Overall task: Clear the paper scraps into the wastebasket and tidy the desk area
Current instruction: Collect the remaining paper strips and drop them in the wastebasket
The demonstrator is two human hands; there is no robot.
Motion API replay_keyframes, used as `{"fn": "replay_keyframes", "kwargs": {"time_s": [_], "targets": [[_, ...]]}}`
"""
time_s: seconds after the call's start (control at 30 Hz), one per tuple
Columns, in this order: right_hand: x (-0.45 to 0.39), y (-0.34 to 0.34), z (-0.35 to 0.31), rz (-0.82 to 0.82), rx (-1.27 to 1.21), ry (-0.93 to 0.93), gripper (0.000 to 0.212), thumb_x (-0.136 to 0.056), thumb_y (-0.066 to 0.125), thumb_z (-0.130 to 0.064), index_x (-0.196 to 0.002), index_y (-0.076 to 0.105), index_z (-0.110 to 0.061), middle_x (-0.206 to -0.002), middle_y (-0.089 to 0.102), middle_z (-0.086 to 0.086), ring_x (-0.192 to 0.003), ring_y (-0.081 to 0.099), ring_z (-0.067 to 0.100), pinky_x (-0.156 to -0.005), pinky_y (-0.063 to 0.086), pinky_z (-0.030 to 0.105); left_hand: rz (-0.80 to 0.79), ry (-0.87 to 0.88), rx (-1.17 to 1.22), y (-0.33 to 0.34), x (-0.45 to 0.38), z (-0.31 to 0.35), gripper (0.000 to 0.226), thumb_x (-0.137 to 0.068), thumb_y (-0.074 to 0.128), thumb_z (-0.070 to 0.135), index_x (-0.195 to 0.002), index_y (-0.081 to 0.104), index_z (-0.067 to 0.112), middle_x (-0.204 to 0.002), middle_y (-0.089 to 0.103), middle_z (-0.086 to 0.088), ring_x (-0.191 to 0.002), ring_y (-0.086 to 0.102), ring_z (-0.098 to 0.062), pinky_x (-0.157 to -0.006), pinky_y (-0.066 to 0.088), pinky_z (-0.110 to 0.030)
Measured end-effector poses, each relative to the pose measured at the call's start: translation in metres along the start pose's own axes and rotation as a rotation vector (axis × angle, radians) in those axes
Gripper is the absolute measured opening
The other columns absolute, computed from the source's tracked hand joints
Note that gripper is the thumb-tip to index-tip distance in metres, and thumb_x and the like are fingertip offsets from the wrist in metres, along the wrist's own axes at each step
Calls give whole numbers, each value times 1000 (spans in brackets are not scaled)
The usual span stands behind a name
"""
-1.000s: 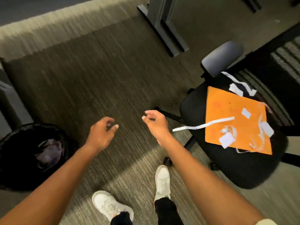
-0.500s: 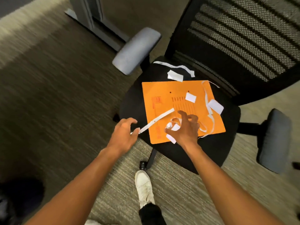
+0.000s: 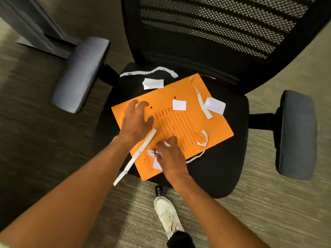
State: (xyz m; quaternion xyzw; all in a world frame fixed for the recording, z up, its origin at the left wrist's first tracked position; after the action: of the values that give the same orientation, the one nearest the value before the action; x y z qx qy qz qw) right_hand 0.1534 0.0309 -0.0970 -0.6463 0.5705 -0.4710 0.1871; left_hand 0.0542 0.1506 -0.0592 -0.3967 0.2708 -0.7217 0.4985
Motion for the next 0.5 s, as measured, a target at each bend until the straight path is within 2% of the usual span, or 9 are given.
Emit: {"fn": "replay_keyframes", "kwargs": {"time_s": [0.13,0.23,0.3,0.4,0.5], "targets": [[0,5,6,-115,-136,-43,16,-91,57,-11,-104,66,-12,-117,47,9,-97,58,27,-84,50,38,-8,-9,-93,7,-43,21,55,-91,64,26,-141,42,18,-155,25,-12,-142,26,-34,-111,36,-45],[0,-5,24,-154,-302,-15,12,-88,59,-7,-97,68,-7,-106,57,10,-95,59,23,-79,48,25,-14,-37,-148,13,-74,32,57,-92,63,26,-143,39,18,-159,20,-12,-145,21,-34,-114,34,-50],[-5,-27,47,-97,-414,55,7,-89,62,-11,-95,66,-10,-99,63,5,-90,61,16,-73,48,15,-7,-42,-186,15,-95,38,60,-92,63,27,-145,37,20,-160,18,-11,-146,20,-34,-113,34,-52],[-21,-66,91,9,-528,210,7,-91,63,-18,-96,60,-21,-99,63,-5,-93,61,11,-75,58,25,-12,-64,-222,17,-123,39,65,-92,62,31,-149,31,24,-163,14,-10,-147,18,-36,-113,33,-54],[-45,-113,127,176,-487,292,12,-92,61,-19,-103,57,-22,-103,60,-3,-94,58,13,-61,48,15,-24,-82,-293,22,-138,34,67,-92,60,38,-151,28,29,-162,16,-9,-145,23,-38,-112,32,-55]]}}
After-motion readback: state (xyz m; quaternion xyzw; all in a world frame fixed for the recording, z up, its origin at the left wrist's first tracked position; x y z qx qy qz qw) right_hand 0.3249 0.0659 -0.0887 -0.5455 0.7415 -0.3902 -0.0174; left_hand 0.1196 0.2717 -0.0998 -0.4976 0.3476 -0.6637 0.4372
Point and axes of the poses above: each hand's wrist, its own x-axis away from the middle knuckle, its own y-axis out of the palm, z = x × y, the point moved 9 cm from there along -x, towards the middle knuckle
